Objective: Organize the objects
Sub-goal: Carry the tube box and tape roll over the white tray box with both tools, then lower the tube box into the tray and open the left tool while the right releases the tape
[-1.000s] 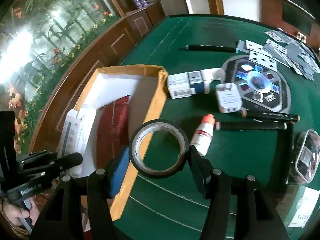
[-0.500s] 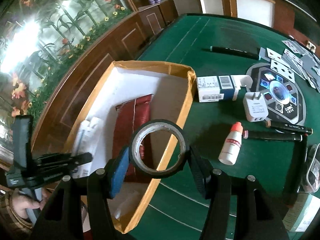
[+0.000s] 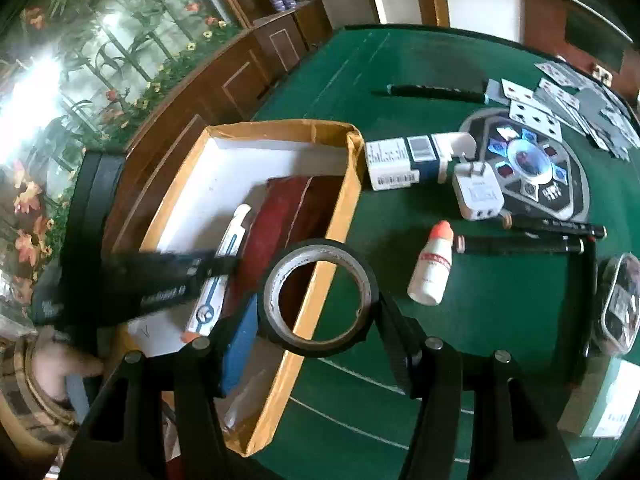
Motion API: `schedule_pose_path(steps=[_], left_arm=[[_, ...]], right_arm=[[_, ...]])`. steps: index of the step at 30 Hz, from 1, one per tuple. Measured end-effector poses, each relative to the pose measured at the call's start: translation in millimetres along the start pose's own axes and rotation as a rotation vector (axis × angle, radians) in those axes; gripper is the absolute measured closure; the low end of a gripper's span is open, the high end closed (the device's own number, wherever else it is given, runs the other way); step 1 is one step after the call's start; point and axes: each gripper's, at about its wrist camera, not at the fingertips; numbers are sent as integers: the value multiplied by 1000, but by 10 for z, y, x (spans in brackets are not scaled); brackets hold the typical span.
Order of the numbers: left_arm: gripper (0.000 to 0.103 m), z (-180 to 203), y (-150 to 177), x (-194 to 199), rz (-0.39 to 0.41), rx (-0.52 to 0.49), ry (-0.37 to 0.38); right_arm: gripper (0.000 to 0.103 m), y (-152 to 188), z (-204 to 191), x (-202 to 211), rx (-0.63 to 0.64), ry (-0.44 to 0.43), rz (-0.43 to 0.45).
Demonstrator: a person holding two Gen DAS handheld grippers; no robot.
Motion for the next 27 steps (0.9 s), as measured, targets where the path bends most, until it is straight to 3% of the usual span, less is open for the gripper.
schedule_pose_path(steps=[7,16,21,27], left_arm=[[86,-92,43,-30,-33,-4,6],[86,-349,603,151,-98,7,98],[89,-335,787,263,-55,17,98],[89,-537,726,335,-13,97,78]], right_arm=[[45,20,-128,-66,18,-18,-16],[45,-113,-327,-266,75,-57,-36],[45,-214,-451,-356,106,-79,-40],[45,-123,-646,-453,180,-129,-89]])
Point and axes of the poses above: each gripper's, at about its wrist camera, not at the fingertips, and x roughly against the way its jaws point, z to its right, y to its underside, and after that the axes turned 11 degrees about x, right-handed
